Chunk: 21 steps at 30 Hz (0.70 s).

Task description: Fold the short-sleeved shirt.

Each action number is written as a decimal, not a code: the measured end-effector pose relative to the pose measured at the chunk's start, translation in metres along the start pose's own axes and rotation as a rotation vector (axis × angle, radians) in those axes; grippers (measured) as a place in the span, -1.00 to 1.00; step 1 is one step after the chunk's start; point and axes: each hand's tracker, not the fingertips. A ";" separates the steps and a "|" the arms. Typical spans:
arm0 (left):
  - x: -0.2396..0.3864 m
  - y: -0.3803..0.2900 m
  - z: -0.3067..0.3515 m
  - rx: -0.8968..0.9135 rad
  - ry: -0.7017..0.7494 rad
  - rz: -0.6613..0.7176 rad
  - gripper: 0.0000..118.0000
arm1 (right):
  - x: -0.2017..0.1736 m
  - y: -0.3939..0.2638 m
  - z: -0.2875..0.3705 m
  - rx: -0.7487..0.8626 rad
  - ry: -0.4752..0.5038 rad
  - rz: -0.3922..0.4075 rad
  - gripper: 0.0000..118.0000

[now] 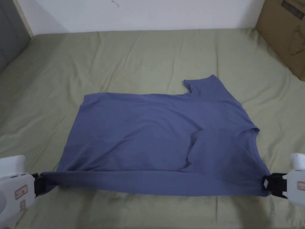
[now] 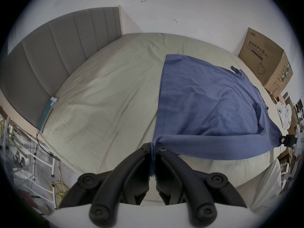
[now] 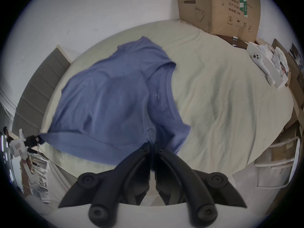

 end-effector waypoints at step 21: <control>0.041 0.127 -0.120 -0.107 0.062 -0.180 0.69 | 0.013 0.139 -0.089 0.017 -0.067 -0.118 0.26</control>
